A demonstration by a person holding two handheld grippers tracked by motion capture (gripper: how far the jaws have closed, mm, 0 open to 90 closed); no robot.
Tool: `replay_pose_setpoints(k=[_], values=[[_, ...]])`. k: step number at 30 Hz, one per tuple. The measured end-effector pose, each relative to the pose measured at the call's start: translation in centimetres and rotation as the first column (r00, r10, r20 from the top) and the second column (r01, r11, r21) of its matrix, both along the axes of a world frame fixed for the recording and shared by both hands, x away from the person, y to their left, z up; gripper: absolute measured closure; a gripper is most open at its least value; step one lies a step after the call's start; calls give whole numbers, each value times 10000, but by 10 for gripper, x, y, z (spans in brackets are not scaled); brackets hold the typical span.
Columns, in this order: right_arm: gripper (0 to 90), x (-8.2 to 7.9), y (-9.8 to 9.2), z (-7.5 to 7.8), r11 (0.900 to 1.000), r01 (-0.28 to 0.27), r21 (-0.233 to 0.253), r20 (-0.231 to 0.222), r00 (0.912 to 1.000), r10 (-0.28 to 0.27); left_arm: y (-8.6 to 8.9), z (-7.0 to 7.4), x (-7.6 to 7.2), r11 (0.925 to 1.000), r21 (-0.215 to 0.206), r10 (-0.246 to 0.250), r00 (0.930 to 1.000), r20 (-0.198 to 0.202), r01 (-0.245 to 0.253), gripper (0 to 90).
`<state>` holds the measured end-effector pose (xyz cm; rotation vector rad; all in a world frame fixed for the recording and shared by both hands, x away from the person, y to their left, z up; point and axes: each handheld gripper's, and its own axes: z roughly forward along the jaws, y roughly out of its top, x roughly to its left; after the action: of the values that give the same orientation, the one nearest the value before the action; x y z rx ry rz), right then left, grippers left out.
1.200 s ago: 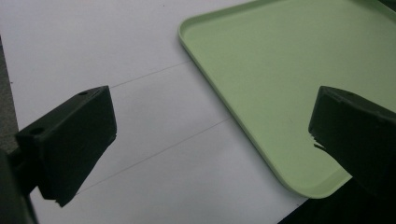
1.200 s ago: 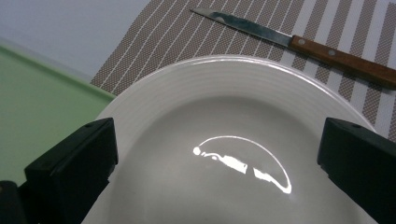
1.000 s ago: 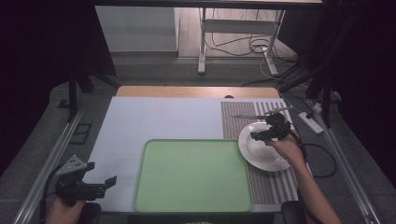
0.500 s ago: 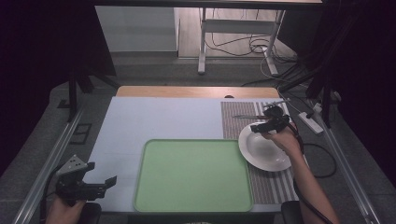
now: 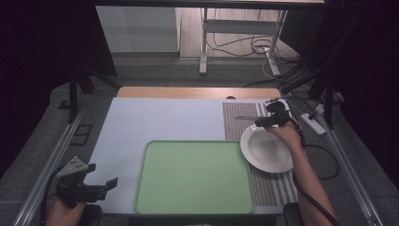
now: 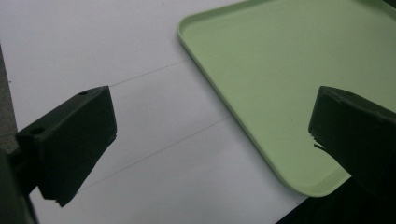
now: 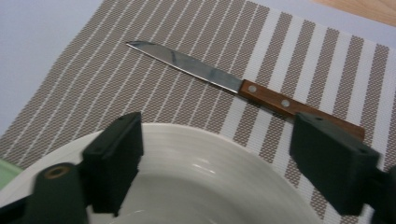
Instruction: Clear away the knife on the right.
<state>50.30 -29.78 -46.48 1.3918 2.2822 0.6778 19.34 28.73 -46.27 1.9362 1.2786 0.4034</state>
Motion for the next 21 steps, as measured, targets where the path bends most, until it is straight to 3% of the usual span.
replay_pose_setpoints(k=[2,4,6,10,11,12,14,18,21], values=[[282,2,-1,-1,10000,10,19,-29,10000,-10,0,0,0,10000,-3,-1,10000,2,1,7],[425,9,-4,-2,10000,10,25,-168,9999,-9,0,0,0,10000,-6,-3,10000,10,3,7],[474,11,-6,-3,10000,60,-30,-146,9999,-61,0,0,0,10000,-16,3,10000,12,-3,6],[682,22,-14,-4,9996,82,287,-593,9982,-65,0,0,0,10000,-10,-1,10000,11,1,7],[805,26,-17,-4,9992,10,396,-725,9974,19,0,0,0,10000,-10,-1,10000,7,1,7],[805,26,-17,-4,9992,10,396,-725,9974,19,0,0,0,10000,-10,-2,10000,3,2,7],[900,30,-20,-5,9992,-32,397,-843,9964,66,0,0,0,10000,-15,-3,10000,-1,3,7],[900,41,-25,-9,9995,96,301,-974,9952,-67,0,0,0,10000,-16,-1,10000,-16,1,7],[900,49,-26,-12,9994,232,246,-781,9967,-212,0,0,0,10000,-11,0,10000,-16,0,7]])
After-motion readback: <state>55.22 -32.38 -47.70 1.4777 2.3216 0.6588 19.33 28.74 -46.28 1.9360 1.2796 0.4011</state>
